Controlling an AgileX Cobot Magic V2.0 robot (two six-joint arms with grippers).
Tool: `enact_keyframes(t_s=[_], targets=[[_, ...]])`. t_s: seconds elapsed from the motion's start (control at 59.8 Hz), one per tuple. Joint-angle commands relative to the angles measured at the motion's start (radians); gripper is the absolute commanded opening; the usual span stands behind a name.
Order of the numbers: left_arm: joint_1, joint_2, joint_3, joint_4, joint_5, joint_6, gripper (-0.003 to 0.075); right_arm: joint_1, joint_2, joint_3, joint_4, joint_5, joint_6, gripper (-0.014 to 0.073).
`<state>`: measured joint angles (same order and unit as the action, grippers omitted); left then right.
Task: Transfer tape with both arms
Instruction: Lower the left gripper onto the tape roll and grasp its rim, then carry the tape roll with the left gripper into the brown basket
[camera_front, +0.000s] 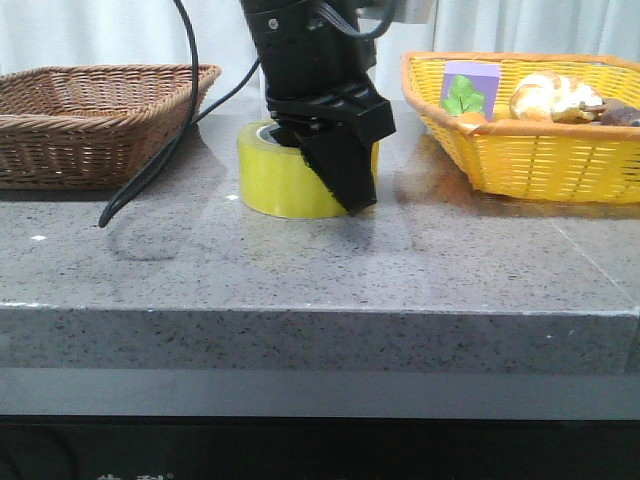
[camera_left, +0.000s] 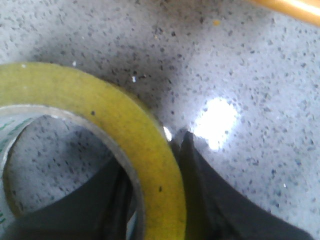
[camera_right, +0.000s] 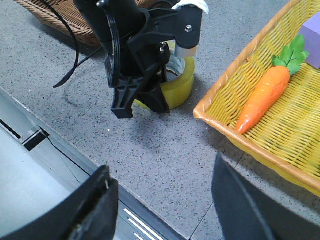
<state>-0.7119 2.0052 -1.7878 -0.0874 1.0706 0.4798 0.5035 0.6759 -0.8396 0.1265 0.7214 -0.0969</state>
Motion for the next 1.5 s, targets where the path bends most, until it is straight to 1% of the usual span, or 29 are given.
enact_keyframes(t_s=[0.0, 0.167, 0.334, 0.552, 0.719, 0.869, 0.986, 1.103, 1.287, 1.488], targets=[[-0.006, -0.091, -0.052, 0.005, -0.013, -0.008, 0.0138, -0.004, -0.002, -0.025, 0.005, -0.077, -0.001, 0.0443], [-0.006, -0.117, -0.128, 0.030, 0.028, -0.009, 0.0138, -0.004, -0.002, -0.025, 0.005, -0.077, -0.001, 0.0443], [-0.006, -0.142, -0.227, 0.087, 0.076, -0.009, 0.0137, -0.004, -0.002, -0.025, 0.005, -0.077, -0.001, 0.0443], [0.011, -0.170, -0.325, 0.237, 0.133, -0.049, 0.0137, -0.004, -0.002, -0.025, 0.005, -0.077, -0.001, 0.0443], [0.104, -0.179, -0.356, 0.262, 0.135, -0.111, 0.0137, -0.004, -0.002, -0.025, 0.005, -0.077, -0.001, 0.0443], [0.228, -0.169, -0.356, 0.262, 0.134, -0.168, 0.0137, -0.004, -0.002, -0.025, 0.005, -0.077, -0.001, 0.0443], [0.335, -0.150, -0.354, 0.227, 0.134, -0.170, 0.0137, -0.004, -0.002, -0.025, 0.005, -0.077, -0.001, 0.0443], [0.417, -0.113, -0.354, 0.178, 0.131, -0.170, 0.0137, -0.004, -0.002, -0.025, 0.005, -0.077, -0.001, 0.0443], [0.501, -0.045, -0.354, 0.087, 0.131, -0.170, 0.0137, -0.004, -0.002, -0.025, 0.005, -0.077, -0.001, 0.0443], [0.523, 0.023, -0.354, 0.070, 0.131, -0.170, 0.0137, -0.004, -0.002, -0.025, 0.005, -0.077, -0.001, 0.0443]])
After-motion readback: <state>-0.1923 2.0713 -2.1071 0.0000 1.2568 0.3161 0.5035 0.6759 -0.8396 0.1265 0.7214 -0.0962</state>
